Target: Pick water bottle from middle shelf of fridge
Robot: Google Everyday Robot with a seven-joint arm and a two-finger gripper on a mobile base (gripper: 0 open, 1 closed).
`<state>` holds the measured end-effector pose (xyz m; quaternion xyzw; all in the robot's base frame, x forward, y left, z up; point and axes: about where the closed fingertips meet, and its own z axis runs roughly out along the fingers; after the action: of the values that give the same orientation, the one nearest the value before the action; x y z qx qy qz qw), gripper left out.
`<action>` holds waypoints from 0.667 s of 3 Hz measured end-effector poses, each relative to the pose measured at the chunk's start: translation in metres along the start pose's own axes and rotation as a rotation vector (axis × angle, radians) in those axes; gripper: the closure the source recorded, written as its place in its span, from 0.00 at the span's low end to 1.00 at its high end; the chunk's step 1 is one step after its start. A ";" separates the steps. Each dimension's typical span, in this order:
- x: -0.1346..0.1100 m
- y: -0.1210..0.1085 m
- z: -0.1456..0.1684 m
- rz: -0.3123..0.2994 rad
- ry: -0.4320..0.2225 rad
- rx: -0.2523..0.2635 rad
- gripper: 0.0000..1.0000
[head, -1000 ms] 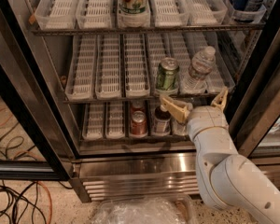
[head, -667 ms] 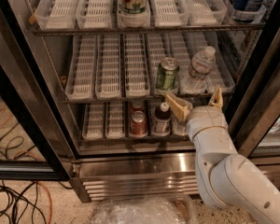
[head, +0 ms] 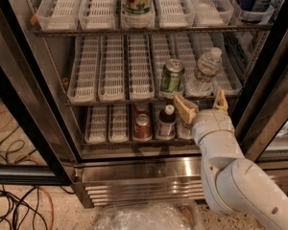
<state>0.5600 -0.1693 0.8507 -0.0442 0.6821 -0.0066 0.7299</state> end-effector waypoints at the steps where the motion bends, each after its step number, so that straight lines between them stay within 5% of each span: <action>1: -0.005 -0.003 0.009 0.000 -0.011 0.013 0.29; 2: -0.008 -0.004 0.018 -0.002 -0.014 0.013 0.28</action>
Offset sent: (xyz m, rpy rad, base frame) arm 0.0059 -0.0033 0.0048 -0.0017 -0.0120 -0.0144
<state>0.5774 -0.1713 0.8604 -0.0400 0.6770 -0.0113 0.7348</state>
